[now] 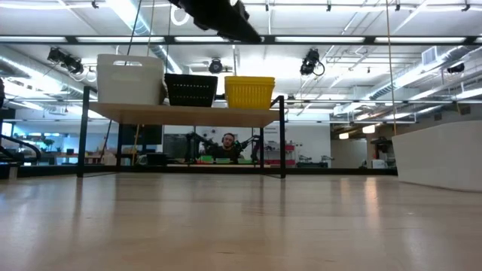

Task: Stack baskets on shelf by color
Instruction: Stack the white bin on top of the other white bin on the shelf

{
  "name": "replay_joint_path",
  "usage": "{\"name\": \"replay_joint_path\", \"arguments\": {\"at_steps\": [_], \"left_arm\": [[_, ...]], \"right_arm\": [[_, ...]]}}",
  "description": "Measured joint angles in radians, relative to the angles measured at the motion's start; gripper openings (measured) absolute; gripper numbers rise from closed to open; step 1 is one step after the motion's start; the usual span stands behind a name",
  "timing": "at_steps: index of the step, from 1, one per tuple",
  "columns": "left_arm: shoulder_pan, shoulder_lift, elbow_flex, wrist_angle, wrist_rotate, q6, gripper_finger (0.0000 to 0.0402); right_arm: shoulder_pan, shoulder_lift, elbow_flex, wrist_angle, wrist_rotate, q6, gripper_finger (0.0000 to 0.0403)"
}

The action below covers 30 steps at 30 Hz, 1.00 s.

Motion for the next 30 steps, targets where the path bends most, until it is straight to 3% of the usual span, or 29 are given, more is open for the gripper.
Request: {"name": "replay_joint_path", "arguments": {"at_steps": [7,16,21,30], "left_arm": [[-0.017,-0.001,-0.044,-0.031,0.107,-0.077,0.0116],[-0.029,0.000,-0.082,0.092,0.101,-0.109,0.0116],[-0.052,0.000,-0.082,0.074,0.093,-0.131,0.0116],[-0.085,0.000,-0.082,0.107,0.034,-0.172,0.0117]], "right_arm": [[0.110,0.000,-0.058,-0.056,0.040,0.141,0.0189],[0.177,0.001,-0.143,-0.055,0.022,0.144,0.0168],[0.185,0.001,-0.200,-0.056,0.024,0.107,0.0166],[0.185,0.001,-0.278,0.034,0.091,0.058,0.0167]]}}
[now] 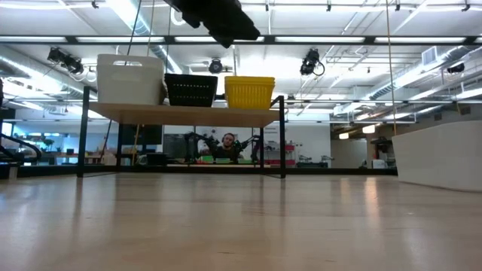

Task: Stack baskets on shelf by color
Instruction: Stack the white bin on top of the other white bin on the shelf

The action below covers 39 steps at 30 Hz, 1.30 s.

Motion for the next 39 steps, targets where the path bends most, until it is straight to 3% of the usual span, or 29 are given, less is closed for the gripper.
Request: {"name": "replay_joint_path", "arguments": {"at_steps": [7,19,25,33,39], "left_arm": [[-0.002,0.000,0.000,0.003,-0.003,-0.045,0.0117],[-0.003,0.000,0.000,0.002,-0.034,-0.074,0.0117],[-0.003,0.000,0.000,0.002,-0.034,-0.073,0.0117],[-0.005,0.000,0.000,0.002,-0.034,-0.073,0.0117],[-0.005,0.000,0.000,0.002,-0.034,-0.073,0.0117]], "right_arm": [[-0.001,0.000,-0.083,0.028,0.050,-0.074,0.0165],[-0.049,-0.074,-0.263,0.364,0.090,-0.143,0.0161],[-0.125,-0.094,-0.217,0.388,0.125,-0.248,0.0119],[-0.257,-0.095,-0.079,0.439,0.215,-0.484,0.0014],[-0.356,-0.095,-0.031,0.607,0.279,-0.712,0.0009]]}}
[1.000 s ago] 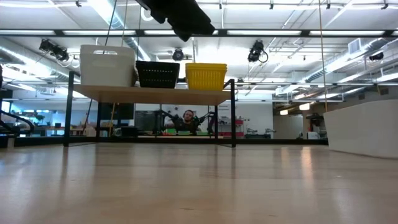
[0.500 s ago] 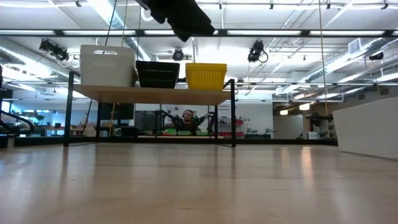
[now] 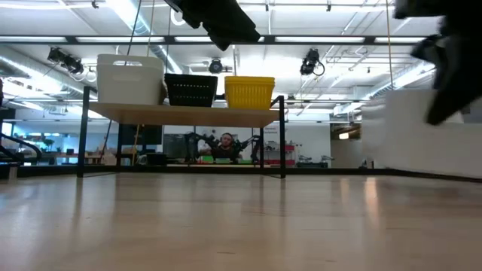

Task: Stack baskets on shelf by color
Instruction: Stack the white bin on top of the other white bin on the shelf

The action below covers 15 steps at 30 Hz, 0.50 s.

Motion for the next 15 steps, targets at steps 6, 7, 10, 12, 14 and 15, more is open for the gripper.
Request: {"name": "replay_joint_path", "arguments": {"at_steps": [6,7,10,12,14,15], "left_arm": [[0.000,0.000,0.000,0.000,0.000,-0.001,0.0117],[0.000,0.000,0.000,0.000,0.000,-0.001,0.0117],[0.000,0.000,0.000,0.000,0.000,-0.001,0.0117],[0.000,0.000,0.000,0.000,0.000,-0.001,0.0117],[0.000,0.000,0.000,0.000,0.000,-0.001,0.0117],[0.000,0.000,0.000,0.000,0.000,-0.001,0.0117]], "right_arm": [[-0.105,0.000,0.000,0.246,-0.002,-0.235,0.0006],[-0.120,0.000,0.000,0.283,-0.005,-0.267,0.0006],[-0.159,0.000,0.000,0.373,-0.009,-0.332,0.0007],[-0.180,0.000,0.000,0.418,-0.008,-0.356,0.0012],[-0.193,0.000,0.000,0.446,-0.010,-0.365,0.0022],[-0.197,0.000,0.000,0.450,-0.010,-0.375,0.0029]]}}
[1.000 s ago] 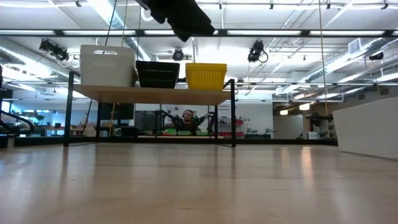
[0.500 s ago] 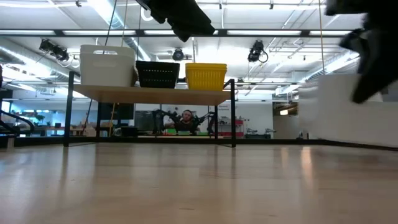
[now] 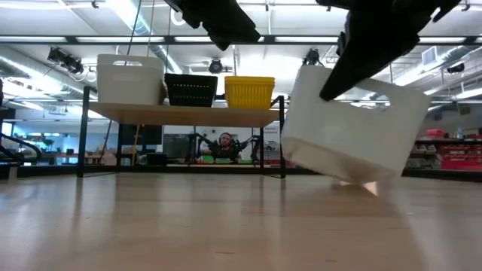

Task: Stack baskets on shelf by color
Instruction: Stack the white bin on top of the other white bin on the shelf

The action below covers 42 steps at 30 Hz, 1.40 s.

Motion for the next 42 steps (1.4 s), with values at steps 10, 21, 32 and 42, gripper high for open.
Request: {"name": "replay_joint_path", "arguments": {"at_steps": [10,21,32,42], "left_arm": [[-0.004,0.000,0.000,0.000,0.000,-0.001,0.0117],[-0.112,0.046,0.002,0.068,-0.072,0.077,0.0117],[-0.113,0.177,0.055,0.103,-0.025,0.102,0.0117],[-0.087,0.287,0.084,0.118,-0.026,0.094,0.0129]], "right_arm": [[0.021,0.000,0.000,0.081,-0.013,-0.031,0.0129],[0.064,-0.058,0.000,-0.176,-0.114,0.323,0.0156],[0.199,-0.189,0.000,-0.514,-0.058,0.653,0.0156],[0.247,-0.200,0.000,-0.608,-0.019,0.742,0.0155]]}}
